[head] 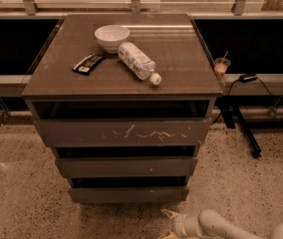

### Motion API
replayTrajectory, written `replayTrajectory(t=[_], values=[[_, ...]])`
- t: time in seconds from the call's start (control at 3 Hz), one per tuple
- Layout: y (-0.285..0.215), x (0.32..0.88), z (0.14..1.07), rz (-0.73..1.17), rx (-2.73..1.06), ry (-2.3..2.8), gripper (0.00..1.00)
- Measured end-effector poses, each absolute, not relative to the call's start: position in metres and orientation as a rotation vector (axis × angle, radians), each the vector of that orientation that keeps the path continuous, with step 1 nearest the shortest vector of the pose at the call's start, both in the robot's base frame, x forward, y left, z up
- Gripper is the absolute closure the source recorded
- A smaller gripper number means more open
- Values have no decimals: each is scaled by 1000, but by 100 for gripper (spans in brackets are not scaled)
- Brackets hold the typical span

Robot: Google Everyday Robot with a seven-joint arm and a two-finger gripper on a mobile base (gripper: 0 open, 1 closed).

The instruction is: Close bottom drawer

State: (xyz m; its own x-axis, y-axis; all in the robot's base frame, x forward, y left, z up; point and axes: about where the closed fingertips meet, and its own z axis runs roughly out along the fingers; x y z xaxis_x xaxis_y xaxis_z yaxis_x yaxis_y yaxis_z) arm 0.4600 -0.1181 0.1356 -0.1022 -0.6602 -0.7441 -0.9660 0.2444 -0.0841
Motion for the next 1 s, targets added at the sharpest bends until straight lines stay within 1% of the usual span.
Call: replayTrajectory(t=[0.33, 0.67, 1.0], values=[[-121, 477, 135, 579, -1497, 1850, 49], [-135, 510, 135, 520, -1476, 1866, 78], [-144, 528, 133, 469, -1453, 1879, 64]])
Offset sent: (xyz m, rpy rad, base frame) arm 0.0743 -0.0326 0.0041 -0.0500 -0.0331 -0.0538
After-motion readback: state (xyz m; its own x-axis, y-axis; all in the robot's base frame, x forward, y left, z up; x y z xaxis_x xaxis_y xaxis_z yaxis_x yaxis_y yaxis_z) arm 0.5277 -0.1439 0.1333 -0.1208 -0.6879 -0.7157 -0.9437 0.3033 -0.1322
